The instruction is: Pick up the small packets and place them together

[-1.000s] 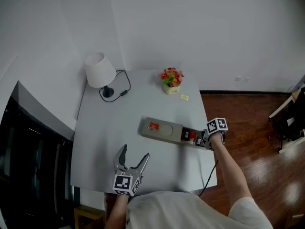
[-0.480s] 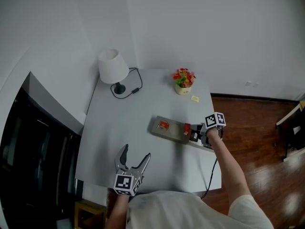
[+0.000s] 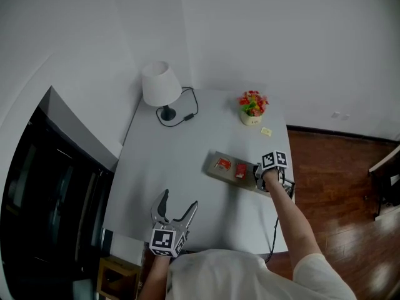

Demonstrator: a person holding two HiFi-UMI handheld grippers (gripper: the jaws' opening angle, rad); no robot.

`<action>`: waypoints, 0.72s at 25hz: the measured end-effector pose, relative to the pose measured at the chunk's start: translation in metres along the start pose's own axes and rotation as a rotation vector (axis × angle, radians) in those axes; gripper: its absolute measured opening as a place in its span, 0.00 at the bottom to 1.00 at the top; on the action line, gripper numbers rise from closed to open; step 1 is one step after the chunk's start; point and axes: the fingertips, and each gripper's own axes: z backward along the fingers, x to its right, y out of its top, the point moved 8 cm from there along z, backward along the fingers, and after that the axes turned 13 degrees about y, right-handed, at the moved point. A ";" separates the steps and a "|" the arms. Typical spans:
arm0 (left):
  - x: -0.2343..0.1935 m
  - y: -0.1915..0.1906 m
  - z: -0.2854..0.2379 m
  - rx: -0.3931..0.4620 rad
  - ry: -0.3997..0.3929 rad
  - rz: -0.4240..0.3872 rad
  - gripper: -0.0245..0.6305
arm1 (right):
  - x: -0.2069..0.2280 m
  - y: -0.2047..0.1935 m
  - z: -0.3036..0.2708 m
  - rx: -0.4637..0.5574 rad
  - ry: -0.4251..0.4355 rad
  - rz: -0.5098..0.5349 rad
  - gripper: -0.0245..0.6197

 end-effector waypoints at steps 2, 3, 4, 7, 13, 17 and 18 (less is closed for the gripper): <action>-0.002 -0.002 0.001 -0.007 0.004 0.003 0.66 | 0.004 0.000 0.001 -0.032 -0.067 0.037 0.05; -0.001 -0.003 0.001 -0.010 0.005 0.005 0.66 | 0.005 -0.001 0.001 -0.044 -0.096 0.051 0.05; 0.000 -0.004 0.001 -0.012 0.004 0.007 0.66 | 0.006 -0.002 0.001 -0.054 -0.124 0.063 0.06; 0.004 -0.004 -0.001 -0.008 -0.006 0.006 0.66 | 0.009 -0.005 -0.001 -0.083 -0.202 0.106 0.09; 0.003 -0.002 -0.003 0.001 -0.008 0.004 0.66 | 0.002 -0.001 -0.001 -0.012 -0.169 0.218 0.11; 0.000 -0.004 -0.002 -0.002 -0.005 0.010 0.66 | 0.004 -0.002 0.008 -0.002 -0.231 0.241 0.49; 0.000 -0.005 -0.002 -0.003 -0.005 0.012 0.66 | 0.003 -0.003 0.011 0.002 -0.239 0.248 0.50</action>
